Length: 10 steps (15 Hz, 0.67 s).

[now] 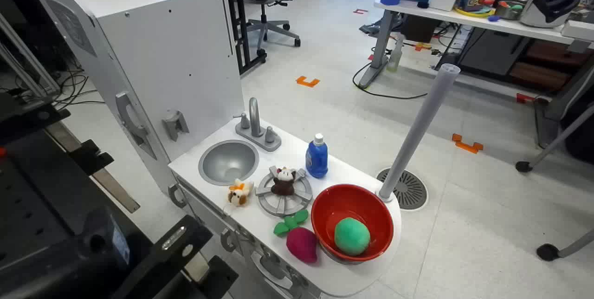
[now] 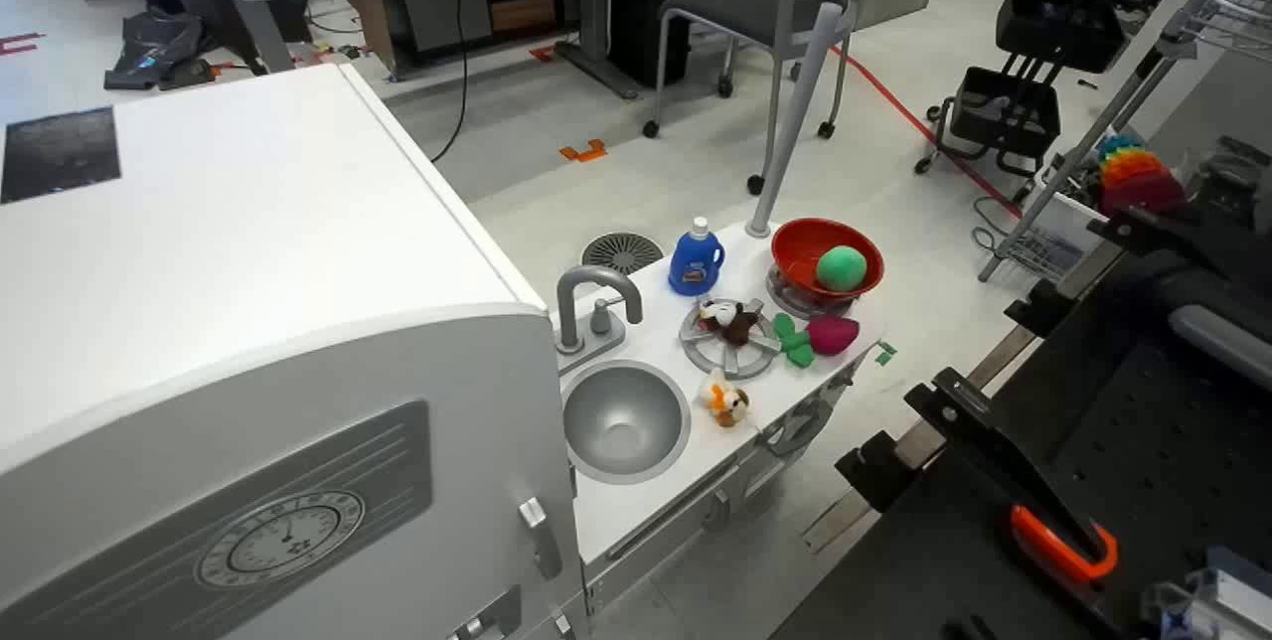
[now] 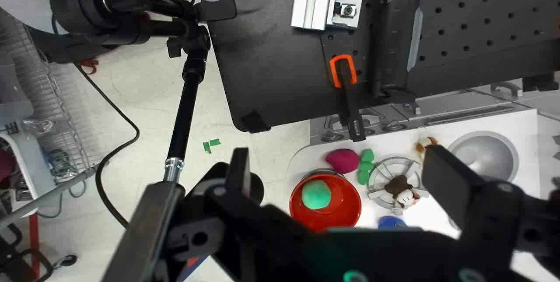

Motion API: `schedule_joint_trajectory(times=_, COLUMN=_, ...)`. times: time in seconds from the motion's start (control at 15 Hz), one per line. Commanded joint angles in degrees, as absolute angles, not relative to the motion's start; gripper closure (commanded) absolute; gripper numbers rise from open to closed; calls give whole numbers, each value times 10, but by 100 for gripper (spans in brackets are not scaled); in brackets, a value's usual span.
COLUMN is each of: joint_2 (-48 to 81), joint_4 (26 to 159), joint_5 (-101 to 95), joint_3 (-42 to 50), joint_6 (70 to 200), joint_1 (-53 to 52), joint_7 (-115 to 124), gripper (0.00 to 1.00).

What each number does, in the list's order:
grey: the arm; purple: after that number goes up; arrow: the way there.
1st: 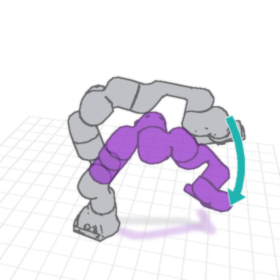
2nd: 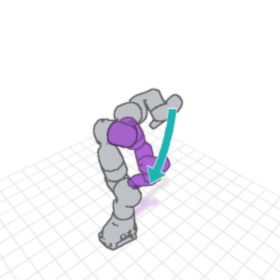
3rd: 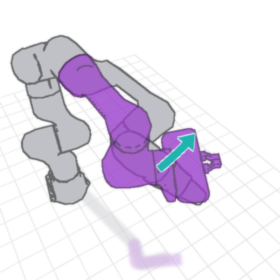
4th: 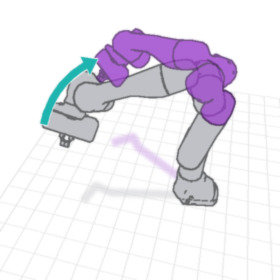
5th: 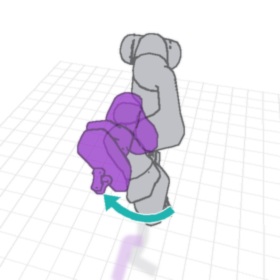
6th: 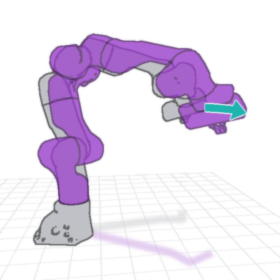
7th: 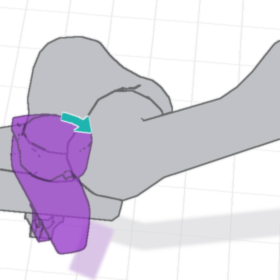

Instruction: Move the tap to the center of the sink

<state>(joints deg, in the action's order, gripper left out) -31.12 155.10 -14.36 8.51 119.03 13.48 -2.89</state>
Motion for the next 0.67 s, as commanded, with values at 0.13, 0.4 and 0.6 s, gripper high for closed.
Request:
schedule_joint_trajectory(times=0.13, joint_2=-312, joint_4=1550, joint_5=-144, joint_3=87, joint_6=1188, joint_1=133, joint_7=-28, gripper=0)
schedule_joint_trajectory(times=0.4, joint_2=-312, joint_4=1550, joint_5=-144, joint_3=87, joint_6=1188, joint_1=133, joint_7=-28, gripper=0)
schedule_joint_trajectory(times=0.6, joint_2=-273, joint_4=1515, joint_5=-135, joint_3=71, joint_6=1160, joint_1=118, joint_7=-20, gripper=0)
